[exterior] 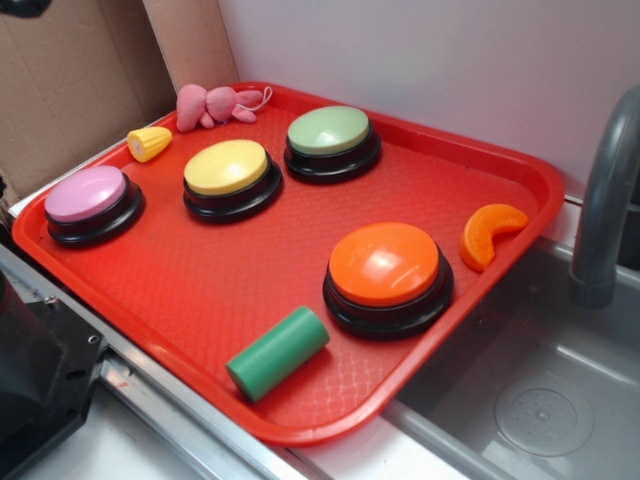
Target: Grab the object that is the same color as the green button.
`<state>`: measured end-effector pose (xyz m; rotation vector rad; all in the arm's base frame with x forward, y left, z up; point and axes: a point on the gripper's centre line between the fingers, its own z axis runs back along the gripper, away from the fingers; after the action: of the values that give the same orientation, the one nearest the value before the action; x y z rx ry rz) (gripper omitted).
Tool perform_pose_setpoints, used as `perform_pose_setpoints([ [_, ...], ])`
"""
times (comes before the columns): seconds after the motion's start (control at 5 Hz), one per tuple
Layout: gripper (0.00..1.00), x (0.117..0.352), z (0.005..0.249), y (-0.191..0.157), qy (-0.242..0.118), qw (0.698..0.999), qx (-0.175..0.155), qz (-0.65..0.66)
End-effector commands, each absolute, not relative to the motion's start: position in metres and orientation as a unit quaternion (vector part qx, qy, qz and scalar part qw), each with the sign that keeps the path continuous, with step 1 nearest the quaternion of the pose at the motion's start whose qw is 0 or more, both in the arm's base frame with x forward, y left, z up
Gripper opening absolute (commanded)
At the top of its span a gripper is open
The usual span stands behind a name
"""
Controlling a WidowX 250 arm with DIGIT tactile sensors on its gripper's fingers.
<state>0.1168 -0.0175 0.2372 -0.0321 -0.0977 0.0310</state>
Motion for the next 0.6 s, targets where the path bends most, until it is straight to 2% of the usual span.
perform_pose_setpoints([
  [0.0,1.00,0.117,0.237,-0.017,-0.049,0.999,-0.016,0.015],
  [0.4,1.00,0.131,0.220,-0.058,-0.097,0.995,0.005,0.023],
])
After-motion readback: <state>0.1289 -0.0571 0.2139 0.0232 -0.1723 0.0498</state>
